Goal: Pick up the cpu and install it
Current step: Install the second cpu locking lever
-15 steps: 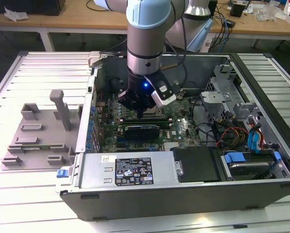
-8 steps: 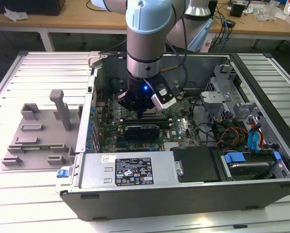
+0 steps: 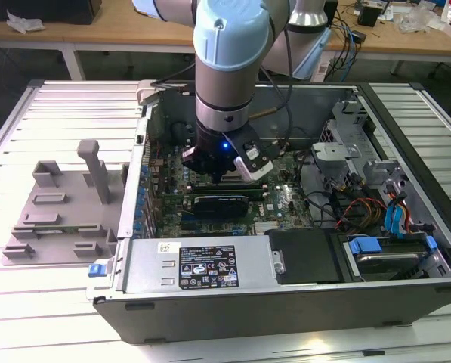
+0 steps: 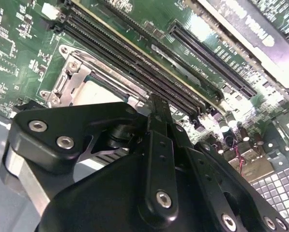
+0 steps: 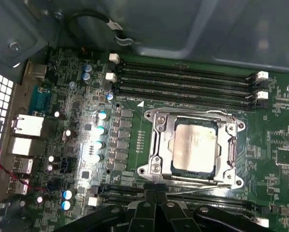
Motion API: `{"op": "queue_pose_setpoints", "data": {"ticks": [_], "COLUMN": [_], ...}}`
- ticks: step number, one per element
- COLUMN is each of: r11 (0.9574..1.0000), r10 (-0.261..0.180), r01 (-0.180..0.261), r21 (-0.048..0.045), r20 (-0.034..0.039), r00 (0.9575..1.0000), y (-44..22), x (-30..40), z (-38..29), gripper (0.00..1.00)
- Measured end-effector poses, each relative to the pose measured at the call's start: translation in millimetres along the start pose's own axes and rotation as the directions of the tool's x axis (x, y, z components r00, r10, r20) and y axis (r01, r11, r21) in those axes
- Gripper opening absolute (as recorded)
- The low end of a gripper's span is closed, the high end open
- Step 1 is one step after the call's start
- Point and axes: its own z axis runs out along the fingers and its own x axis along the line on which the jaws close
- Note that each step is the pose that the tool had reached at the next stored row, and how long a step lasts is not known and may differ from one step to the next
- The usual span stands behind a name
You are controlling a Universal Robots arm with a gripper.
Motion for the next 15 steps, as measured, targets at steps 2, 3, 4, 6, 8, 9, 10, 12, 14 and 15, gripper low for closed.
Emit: {"op": "queue_pose_setpoints", "data": {"ticks": [2,3,4,6,8,9,10,12,14,15], "r11": [0.9999,0.9999,0.9998,0.9995,0.9992,0.9991,0.9989,0.9984,0.9982,0.9982], "r10": [0.0,0.0,0.0,0.001,0.002,0.002,0.002,0.002,0.002,0.002], "r01": [0.0,0.0,0.0,-0.001,-0.002,-0.002,-0.002,-0.002,-0.002,-0.002], "r21": [-0.0143,-0.0166,-0.0192,-0.0309,-0.04,-0.0434,-0.0465,-0.0566,-0.0601,-0.0607], "r20": [0.0018,0.0019,0.0021,0.0036,0.0049,0.0055,0.0056,0.0067,0.0073,0.007], "r00": [1.0,1.0,1.0,1.0,1.0,1.0,1.0,1.0,1.0,1.0], "y": [-2.1,-2.4,-2.5,-3.2,-3.7,-3.9,-3.9,-3.8,-3.9,-4.1], "x": [3.0,4.3,5.0,5.4,5.4,5.8,7.4,9.7,9.8,9.9], "z": [3.8,4.9,5.6,9.3,12.0,13.4,14.5,15.1,15.7,17.1], "gripper": [0.11,0.11,0.11,0.11,0.11,0.11,0.11,0.11,0.11,0.11]}}
